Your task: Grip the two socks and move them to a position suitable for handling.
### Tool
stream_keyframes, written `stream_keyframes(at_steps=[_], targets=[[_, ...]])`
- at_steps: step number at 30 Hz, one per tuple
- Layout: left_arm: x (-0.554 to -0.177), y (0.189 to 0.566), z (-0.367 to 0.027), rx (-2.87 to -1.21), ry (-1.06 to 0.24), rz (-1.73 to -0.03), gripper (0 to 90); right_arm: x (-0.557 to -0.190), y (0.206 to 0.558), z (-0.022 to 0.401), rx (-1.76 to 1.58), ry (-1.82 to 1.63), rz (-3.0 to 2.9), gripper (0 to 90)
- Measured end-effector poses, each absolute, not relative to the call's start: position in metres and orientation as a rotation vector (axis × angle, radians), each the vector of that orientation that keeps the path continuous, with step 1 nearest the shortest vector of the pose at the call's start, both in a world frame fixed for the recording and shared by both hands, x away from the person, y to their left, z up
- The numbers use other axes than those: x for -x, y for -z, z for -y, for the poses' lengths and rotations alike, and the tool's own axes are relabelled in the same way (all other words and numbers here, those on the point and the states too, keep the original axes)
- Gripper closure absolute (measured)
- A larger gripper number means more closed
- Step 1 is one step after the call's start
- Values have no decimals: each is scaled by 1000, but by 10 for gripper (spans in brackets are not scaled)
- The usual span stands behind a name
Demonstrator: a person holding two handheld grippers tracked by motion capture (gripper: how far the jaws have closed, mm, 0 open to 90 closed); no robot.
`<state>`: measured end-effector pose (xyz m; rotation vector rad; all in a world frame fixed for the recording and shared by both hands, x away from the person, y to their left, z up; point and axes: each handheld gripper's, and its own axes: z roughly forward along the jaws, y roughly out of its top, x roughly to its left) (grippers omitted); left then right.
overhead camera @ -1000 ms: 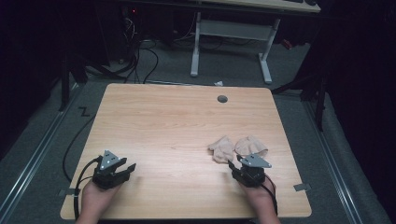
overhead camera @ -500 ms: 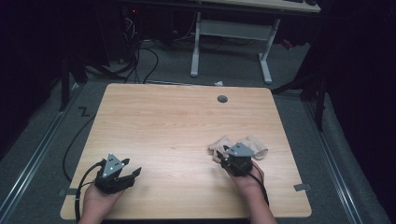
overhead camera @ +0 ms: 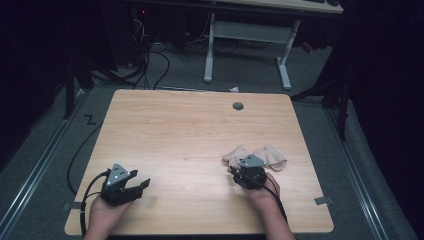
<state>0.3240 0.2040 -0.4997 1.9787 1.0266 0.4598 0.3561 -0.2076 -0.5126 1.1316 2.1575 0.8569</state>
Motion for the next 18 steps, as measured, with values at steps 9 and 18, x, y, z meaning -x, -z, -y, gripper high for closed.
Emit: stream_keyframes(at_steps=[9,18], targets=[[-324,499,-206,-1956,-441,-1019,413,-363,515,206,-1170,-861,-2170,480],[-322,498,-206,-1954,-443,-1012,412,-369,525,207,-1251,-844,-2238,498]])
